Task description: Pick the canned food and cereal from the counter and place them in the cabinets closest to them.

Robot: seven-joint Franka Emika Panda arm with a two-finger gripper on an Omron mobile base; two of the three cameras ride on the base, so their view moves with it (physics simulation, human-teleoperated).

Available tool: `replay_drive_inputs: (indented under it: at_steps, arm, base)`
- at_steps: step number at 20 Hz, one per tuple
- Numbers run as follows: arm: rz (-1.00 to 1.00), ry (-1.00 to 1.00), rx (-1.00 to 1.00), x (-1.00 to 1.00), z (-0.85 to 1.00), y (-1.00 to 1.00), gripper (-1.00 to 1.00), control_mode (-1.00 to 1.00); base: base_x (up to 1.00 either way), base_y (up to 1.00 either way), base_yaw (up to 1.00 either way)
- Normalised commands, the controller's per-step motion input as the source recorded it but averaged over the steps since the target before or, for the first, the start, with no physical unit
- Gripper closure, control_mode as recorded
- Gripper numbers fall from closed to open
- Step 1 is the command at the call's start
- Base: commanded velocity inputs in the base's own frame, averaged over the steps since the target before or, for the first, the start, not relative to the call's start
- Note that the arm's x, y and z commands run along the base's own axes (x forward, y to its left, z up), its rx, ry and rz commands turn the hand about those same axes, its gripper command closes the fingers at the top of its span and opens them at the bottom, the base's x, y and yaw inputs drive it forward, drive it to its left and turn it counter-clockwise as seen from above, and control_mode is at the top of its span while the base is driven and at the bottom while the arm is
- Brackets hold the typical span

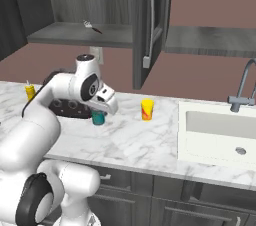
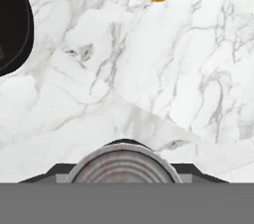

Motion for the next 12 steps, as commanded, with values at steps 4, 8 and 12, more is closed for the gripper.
replay_drive_inputs:
  at_steps: [4, 8, 12]
  arm:
    - [-0.11, -0.03, 0.00, -0.03, 0.65, 0.00, 1.00, -1.00]
    - [-0.12, -0.01, 0.00, -0.08, 0.53, 0.00, 1.00, -1.00]
    - [-0.11, -0.04, 0.00, -0.01, 0.61, 0.00, 1.00, -1.00]
  base:
    - [0.00, 0.00, 0.00]
    - [0.00, 0.00, 0.00]
    - [0.00, 0.00, 0.00]
